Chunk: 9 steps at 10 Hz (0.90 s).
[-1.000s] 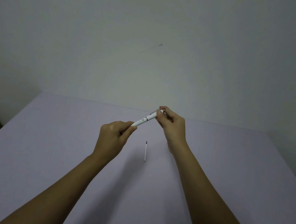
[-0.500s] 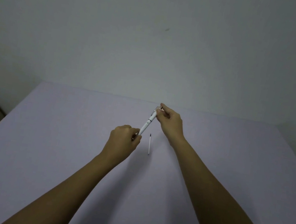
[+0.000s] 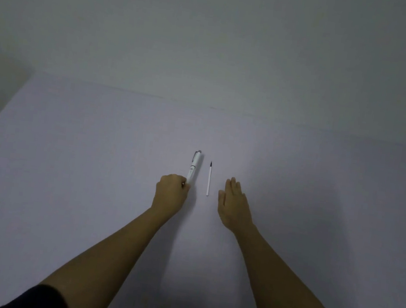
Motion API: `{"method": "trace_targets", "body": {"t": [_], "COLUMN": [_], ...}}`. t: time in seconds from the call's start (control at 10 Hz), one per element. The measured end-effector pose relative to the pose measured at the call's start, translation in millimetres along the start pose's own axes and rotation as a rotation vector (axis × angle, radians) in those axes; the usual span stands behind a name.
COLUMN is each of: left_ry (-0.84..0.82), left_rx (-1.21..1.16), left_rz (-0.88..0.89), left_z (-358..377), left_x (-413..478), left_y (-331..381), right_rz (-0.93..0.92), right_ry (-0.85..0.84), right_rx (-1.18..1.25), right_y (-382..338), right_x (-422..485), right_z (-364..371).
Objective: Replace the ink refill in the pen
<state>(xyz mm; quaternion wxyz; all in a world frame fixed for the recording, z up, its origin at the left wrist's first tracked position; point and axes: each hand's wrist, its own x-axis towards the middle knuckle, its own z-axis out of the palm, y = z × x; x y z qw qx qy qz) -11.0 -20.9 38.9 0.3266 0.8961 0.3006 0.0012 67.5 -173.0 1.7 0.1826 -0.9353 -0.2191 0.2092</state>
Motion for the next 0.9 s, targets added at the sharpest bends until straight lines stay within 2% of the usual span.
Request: {"method": "trace_targets", "body": {"t": [0.2,0.4,0.6,0.8,0.9], "left_ry": [0.007,0.051,0.069,0.076,0.020], "left_rx": [0.039,0.033,-0.074,-0.010,0.014], "left_rz": [-0.006,0.022,-0.018,-0.001,-0.021], "left_z": [28.1,50.5,52.5,47.5,36.2], "left_x": [14.2,7.2,8.1,5.0,6.1], "left_y": [-13.2,-22.5,-24.2,-20.3,-22.7], "right_rz": [-0.049,-0.078,-0.074,-0.071,-0.064], "right_ry": [-0.062,0.025,0.063,0.013,-0.052], "right_rx": [-0.124,-0.136,-0.161,-0.125,-0.106], "right_y": [13.5,22.4,21.2,19.5,16.7], "right_x": [2.1,-1.2,-0.7,-0.1,0.7], "right_z": [25.2,42.0,45.0,38.1,26.4]}}
